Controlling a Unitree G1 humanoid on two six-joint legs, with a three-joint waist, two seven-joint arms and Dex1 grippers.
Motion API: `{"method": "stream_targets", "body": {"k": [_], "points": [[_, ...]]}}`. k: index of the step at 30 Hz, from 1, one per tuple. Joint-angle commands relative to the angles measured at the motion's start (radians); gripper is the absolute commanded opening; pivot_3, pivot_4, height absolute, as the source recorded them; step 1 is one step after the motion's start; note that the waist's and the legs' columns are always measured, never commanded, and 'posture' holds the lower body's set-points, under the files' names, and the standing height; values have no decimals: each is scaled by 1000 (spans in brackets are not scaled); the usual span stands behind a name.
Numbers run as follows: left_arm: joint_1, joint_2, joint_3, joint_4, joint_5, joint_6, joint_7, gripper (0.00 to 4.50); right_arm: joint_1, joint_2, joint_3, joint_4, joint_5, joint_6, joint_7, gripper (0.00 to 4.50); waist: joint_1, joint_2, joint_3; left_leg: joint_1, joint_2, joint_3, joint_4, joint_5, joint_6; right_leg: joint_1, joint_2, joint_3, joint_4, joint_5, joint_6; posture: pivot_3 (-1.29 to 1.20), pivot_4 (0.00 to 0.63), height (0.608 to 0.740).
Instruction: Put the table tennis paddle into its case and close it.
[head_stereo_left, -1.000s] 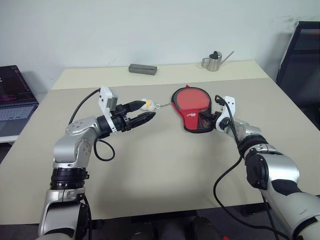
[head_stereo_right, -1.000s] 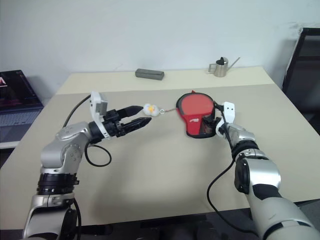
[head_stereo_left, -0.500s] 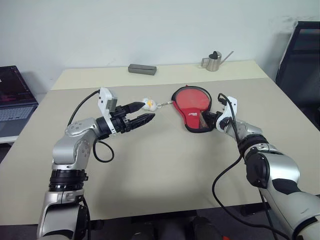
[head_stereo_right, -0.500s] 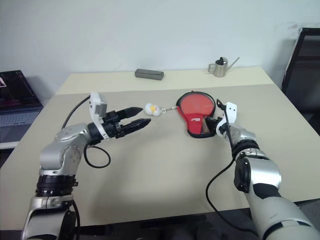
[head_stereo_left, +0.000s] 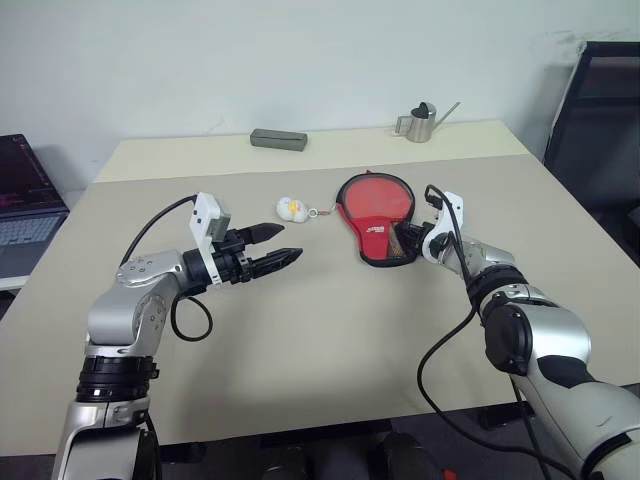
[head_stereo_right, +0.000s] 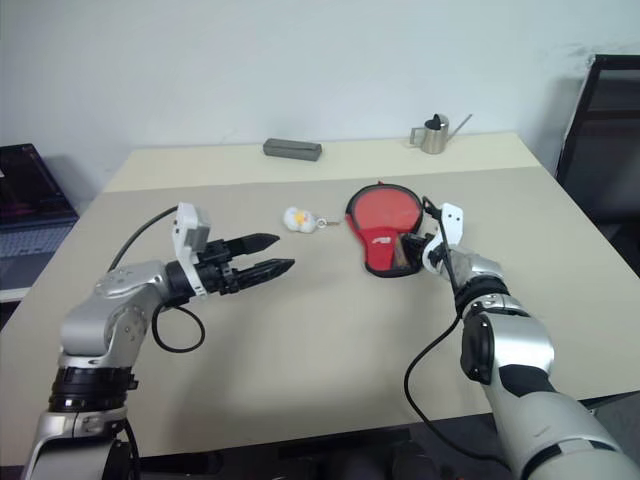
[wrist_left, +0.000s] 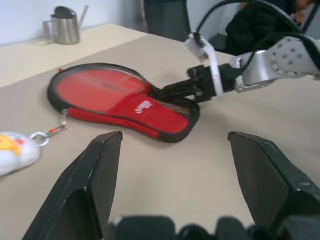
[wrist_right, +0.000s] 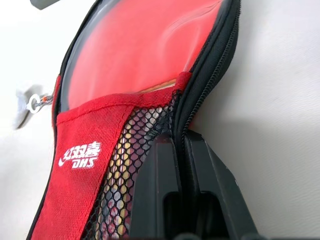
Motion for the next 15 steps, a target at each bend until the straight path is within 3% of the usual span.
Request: {"method": "stream_targets", "body": {"k": [1,9,15], "points": [[8,28,18,-69,-31,17,-1,3704,-31,11,26,-42,-10,37,46,26,-2,0,0,0,0,0,0,0,0,0,0,0,0,0,0,0,150,740],[69,55,21,-182,-75,83,11,3704,2,-21,80,-147,-24,156,129,26,-4,0,0,0,1,0,0,0,1,0,1,0,0,0,-1,0,150,740],[115,90,-1,-246,-118,123,-28,3704,85,-36,136,-381,-2,335,176,26,-2,0,0,0,1,0,0,-1,1,0,1,0,-1,0,-1,0,150,740]]}}
